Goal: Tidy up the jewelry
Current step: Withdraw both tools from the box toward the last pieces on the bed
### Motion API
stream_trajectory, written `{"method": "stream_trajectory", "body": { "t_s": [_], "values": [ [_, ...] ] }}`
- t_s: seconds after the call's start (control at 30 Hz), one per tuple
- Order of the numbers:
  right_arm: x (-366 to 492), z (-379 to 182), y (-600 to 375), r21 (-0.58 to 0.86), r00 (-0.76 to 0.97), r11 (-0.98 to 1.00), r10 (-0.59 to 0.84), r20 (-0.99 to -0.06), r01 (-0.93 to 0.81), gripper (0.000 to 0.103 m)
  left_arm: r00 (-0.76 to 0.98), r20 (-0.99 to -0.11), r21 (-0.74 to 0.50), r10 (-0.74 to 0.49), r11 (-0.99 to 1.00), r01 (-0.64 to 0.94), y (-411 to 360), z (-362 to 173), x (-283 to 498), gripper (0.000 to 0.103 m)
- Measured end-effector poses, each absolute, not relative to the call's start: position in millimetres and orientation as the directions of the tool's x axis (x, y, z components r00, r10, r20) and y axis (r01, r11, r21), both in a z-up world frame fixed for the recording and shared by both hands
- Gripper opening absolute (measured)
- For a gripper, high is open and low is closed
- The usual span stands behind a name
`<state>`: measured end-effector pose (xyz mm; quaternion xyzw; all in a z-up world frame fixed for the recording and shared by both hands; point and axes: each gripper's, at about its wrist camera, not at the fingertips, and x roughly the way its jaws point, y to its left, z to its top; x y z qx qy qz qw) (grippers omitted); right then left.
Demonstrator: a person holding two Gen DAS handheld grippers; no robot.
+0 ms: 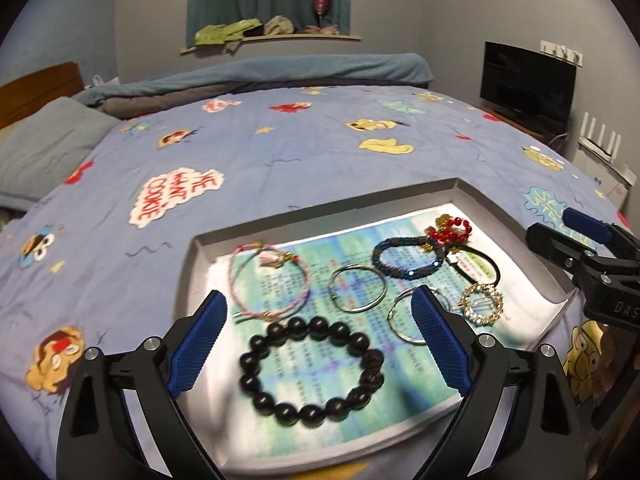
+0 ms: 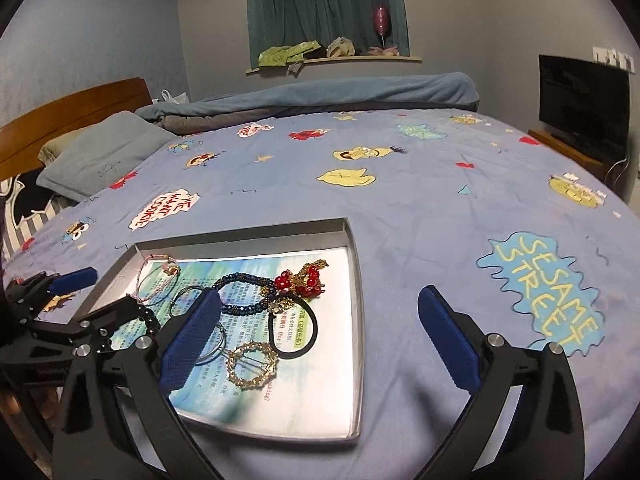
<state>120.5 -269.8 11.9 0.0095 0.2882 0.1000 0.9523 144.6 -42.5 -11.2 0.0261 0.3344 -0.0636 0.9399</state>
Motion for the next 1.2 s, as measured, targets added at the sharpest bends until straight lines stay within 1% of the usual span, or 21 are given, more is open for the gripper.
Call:
{"method": "stream_trajectory", "body": {
  "t_s": [0.13,0.3,0.5,0.67,0.9,1.03,1.2],
  "values": [
    [109,23,-265,0.055,0.826,0.981,0.185,-0.533,-0.183,0.098,0.785,-0.615,0.011,-0.08,0.994,0.11,-31,-1,130,0.094],
    [89,40,-256,0.029,0.832,0.979,0.189,-0.522,-0.204,0.098,0.786,-0.612,-0.036,-0.089,0.996,0.085,-9,12,112,0.094],
    [62,48,-252,0.02,0.816,0.968,0.222,-0.534,-0.25,0.098,0.794,-0.607,-0.007,-0.038,0.999,0.042,17,18,80,0.095],
    [36,34,-251,0.015,0.788,0.963,0.229,-0.572,-0.269,0.097,0.784,-0.62,-0.007,-0.031,0.999,0.034,32,6,51,0.095],
    [10,-1,-245,0.029,0.74,0.958,0.239,-0.629,-0.285,0.098,0.755,-0.653,-0.036,-0.059,0.998,0.047,39,-20,22,0.095],
    [-1,-18,-238,0.031,0.717,0.954,0.245,-0.652,-0.298,0.098,0.749,-0.653,-0.08,-0.114,0.993,0.082,38,-33,7,0.095],
    [-4,-32,-239,0.063,0.702,0.953,0.262,-0.662,-0.297,0.098,0.729,-0.668,-0.082,-0.149,0.988,0.127,22,-48,-1,0.095]
  ]
}}
